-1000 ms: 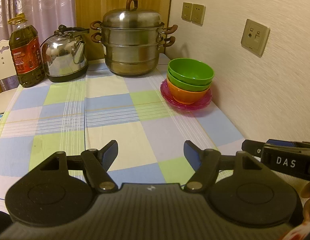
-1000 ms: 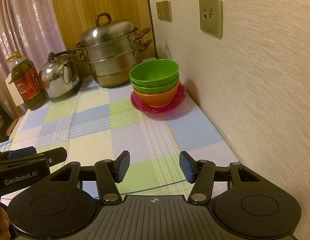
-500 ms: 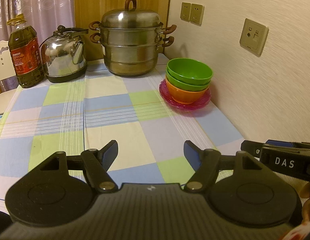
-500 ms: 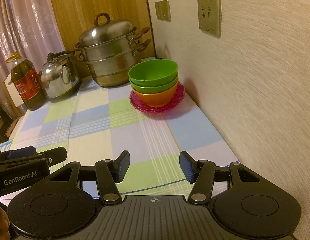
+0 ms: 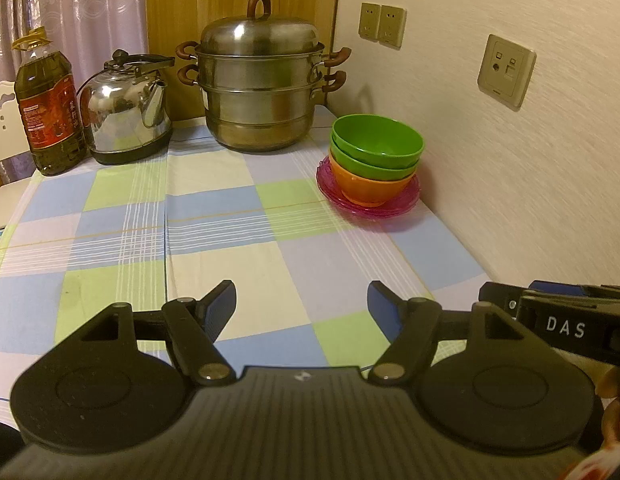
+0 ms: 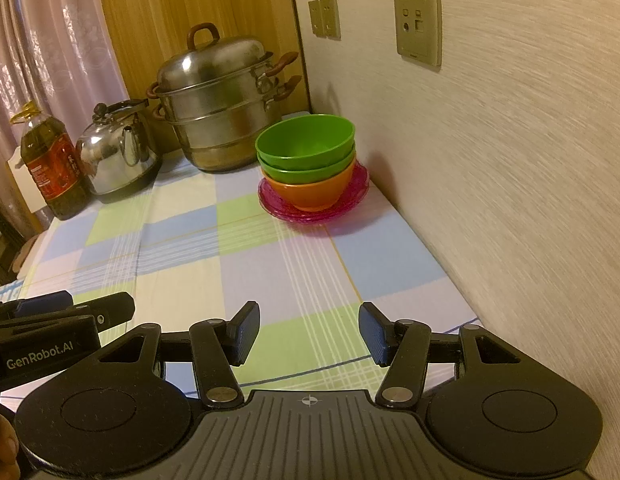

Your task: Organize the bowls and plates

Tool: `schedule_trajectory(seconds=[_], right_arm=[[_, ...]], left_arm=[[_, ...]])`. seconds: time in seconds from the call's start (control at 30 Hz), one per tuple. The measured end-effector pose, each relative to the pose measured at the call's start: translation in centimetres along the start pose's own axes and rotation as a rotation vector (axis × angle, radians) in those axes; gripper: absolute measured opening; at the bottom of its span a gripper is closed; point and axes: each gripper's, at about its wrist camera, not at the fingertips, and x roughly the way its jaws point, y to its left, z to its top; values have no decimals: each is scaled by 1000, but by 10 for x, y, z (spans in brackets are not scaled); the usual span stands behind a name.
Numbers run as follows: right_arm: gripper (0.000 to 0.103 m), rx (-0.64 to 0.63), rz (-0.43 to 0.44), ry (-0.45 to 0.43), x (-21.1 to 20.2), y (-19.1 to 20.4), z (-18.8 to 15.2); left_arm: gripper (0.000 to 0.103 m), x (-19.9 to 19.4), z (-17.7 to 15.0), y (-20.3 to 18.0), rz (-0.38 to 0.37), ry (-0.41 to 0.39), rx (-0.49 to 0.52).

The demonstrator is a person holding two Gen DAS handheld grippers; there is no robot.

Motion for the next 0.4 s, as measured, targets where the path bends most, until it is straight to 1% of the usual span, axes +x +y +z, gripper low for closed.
schedule_trajectory(seconds=[0.2,0.4], right_arm=[[55,-1,0,0,0,0,0],[55,-2,-1,1,0,-1,-2]], left_arm=[[70,0,0,0,-2,1,-2],[70,0,-2,3,-7,-13,-13]])
